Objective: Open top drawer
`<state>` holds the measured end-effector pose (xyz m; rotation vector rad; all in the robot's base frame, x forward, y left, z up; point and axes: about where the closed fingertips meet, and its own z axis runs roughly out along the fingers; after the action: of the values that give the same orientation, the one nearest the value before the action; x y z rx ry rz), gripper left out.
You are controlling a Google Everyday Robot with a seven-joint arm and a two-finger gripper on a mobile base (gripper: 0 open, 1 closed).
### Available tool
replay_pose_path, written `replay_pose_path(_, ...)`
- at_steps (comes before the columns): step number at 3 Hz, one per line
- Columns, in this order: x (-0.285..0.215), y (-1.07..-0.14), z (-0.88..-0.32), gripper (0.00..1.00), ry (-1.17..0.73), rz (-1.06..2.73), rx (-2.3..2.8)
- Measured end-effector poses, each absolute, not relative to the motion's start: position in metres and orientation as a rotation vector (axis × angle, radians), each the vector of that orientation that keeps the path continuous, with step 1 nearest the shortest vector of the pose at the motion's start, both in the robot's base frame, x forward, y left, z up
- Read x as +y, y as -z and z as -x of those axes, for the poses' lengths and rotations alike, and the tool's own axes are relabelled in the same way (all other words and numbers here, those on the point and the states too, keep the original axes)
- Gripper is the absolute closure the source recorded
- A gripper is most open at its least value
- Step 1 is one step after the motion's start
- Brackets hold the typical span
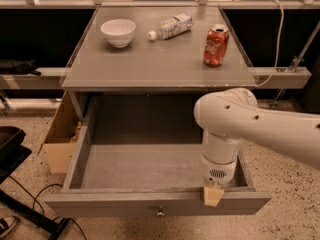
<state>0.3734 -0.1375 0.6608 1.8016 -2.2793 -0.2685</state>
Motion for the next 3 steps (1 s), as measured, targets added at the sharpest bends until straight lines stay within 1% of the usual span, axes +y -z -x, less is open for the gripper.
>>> replay_pose_path(1, -0.1408, -0.6627, -0.3631, 1.00, 0.283, -1.781, -2.275)
replay_pose_path(2, -0.1442, -0.6638, -0.3559, 0.96, 0.295, -1.778, -2.269)
replay_pose_path(3, -0.1442, -0.6638, -0.3559, 0.73, 0.295, -1.778, -2.269)
